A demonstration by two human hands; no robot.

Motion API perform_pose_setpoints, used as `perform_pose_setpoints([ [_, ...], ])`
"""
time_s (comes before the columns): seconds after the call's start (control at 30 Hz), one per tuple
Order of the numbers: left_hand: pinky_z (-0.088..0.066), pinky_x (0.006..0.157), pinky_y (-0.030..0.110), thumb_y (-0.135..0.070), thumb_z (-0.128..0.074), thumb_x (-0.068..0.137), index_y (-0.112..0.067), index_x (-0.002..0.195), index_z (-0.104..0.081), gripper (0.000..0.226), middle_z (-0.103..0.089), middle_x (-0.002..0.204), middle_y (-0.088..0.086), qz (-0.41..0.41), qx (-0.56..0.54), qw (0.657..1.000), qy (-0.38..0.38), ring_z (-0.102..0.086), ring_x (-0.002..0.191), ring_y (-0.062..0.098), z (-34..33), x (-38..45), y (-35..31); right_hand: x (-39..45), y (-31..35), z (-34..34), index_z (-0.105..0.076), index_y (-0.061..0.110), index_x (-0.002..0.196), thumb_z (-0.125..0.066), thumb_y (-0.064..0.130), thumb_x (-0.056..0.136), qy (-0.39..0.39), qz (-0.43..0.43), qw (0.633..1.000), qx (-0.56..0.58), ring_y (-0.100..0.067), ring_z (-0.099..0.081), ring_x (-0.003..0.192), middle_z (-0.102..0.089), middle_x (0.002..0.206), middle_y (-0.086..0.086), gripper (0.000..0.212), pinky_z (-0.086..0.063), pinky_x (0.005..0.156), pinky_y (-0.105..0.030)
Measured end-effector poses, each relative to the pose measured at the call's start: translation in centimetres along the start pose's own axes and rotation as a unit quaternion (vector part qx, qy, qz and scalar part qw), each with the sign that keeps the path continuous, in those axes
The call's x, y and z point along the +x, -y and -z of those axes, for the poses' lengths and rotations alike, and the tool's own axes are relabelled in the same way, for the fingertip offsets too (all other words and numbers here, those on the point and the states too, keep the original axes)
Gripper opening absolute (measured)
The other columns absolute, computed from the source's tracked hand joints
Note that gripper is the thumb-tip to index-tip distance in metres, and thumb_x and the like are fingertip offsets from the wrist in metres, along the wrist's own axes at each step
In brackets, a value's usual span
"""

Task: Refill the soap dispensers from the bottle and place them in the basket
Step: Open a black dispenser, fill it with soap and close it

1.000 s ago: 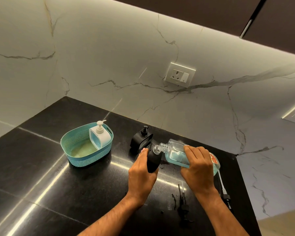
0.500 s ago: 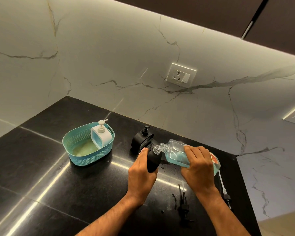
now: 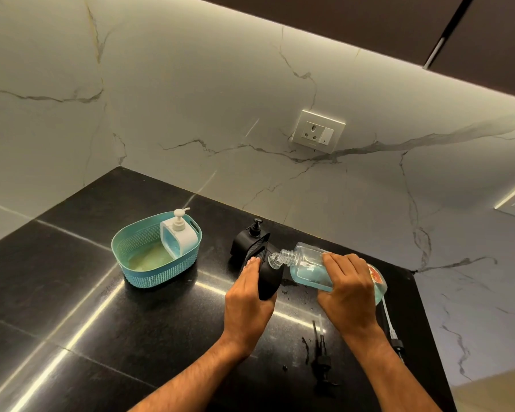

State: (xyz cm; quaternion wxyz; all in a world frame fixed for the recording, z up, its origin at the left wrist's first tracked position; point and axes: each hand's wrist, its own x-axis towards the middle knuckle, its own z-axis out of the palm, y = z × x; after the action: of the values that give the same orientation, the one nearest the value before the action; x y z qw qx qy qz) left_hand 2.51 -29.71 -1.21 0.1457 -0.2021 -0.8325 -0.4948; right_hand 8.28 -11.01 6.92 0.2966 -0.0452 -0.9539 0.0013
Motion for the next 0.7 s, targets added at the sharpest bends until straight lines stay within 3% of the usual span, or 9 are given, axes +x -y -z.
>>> perform_pose_setpoints([
  [0.7,-0.059,0.100,0.043,-0.023,-0.087,0.079,-0.006,0.146,-0.050,0.078,-0.065,0.138,0.014,0.010,-0.004,1.000,0.008,-0.066,0.124,0.030,-0.25,0.42,0.52,0.56,0.10,-0.49,-0.073,-0.001,0.110,-0.099,0.014,0.050,0.008,0.002,1.000,-0.003,-0.035,-0.069,0.095,-0.074,0.104,-0.017,0.068,-0.059,0.079,-0.045],
])
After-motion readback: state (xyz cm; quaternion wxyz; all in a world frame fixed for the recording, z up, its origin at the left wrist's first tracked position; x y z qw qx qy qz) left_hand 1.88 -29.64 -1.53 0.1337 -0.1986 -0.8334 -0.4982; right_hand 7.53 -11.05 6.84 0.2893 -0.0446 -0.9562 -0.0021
